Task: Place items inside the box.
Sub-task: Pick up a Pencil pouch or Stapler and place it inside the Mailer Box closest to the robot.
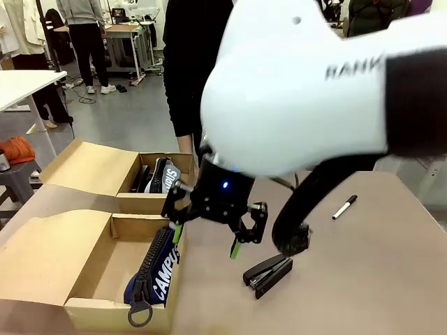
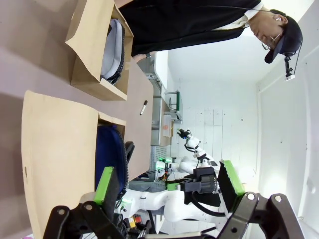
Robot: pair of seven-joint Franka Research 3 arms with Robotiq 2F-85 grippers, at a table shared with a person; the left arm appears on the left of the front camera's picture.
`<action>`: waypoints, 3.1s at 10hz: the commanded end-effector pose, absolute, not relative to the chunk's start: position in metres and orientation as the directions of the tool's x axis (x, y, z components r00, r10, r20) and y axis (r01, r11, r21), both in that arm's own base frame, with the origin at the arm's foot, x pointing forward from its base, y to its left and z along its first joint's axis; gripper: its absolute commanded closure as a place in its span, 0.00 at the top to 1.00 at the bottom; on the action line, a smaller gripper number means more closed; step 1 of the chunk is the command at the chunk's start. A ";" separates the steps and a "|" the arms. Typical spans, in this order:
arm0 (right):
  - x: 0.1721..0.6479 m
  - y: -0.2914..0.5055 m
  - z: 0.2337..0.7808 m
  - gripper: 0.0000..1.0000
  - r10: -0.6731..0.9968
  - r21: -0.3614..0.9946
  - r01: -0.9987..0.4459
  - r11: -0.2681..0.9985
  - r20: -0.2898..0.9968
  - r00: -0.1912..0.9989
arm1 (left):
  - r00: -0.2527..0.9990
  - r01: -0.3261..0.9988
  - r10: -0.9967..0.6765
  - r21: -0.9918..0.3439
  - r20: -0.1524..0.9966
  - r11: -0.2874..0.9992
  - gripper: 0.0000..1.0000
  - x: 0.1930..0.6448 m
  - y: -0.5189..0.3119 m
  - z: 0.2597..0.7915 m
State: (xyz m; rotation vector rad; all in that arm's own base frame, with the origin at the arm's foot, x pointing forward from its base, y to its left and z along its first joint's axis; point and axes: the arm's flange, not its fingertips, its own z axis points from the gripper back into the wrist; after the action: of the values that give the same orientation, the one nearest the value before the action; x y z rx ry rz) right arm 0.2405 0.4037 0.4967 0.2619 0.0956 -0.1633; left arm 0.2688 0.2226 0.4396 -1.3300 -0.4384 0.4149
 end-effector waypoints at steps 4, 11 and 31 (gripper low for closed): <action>0.273 0.214 0.557 1.00 0.020 0.609 0.250 0.753 -0.402 0.916 | 0.850 -0.018 0.520 -0.982 0.083 0.187 1.00 0.267 0.223 0.441; 0.212 -0.043 0.502 1.00 -0.155 0.930 0.338 0.144 -0.316 0.936 | 0.850 -0.018 0.520 -0.982 0.083 0.187 1.00 0.267 0.223 0.441; 0.275 0.001 0.512 1.00 0.133 0.854 0.118 0.507 -0.213 0.968 | 0.850 -0.018 0.520 -0.982 0.083 0.187 1.00 0.267 0.223 0.441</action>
State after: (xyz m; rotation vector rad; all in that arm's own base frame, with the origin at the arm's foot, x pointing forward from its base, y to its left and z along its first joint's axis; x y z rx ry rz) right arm 0.2587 -0.0039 0.5165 1.1488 0.2546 -0.0952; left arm 0.2688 0.2225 0.4395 -1.3301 -0.4377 0.4149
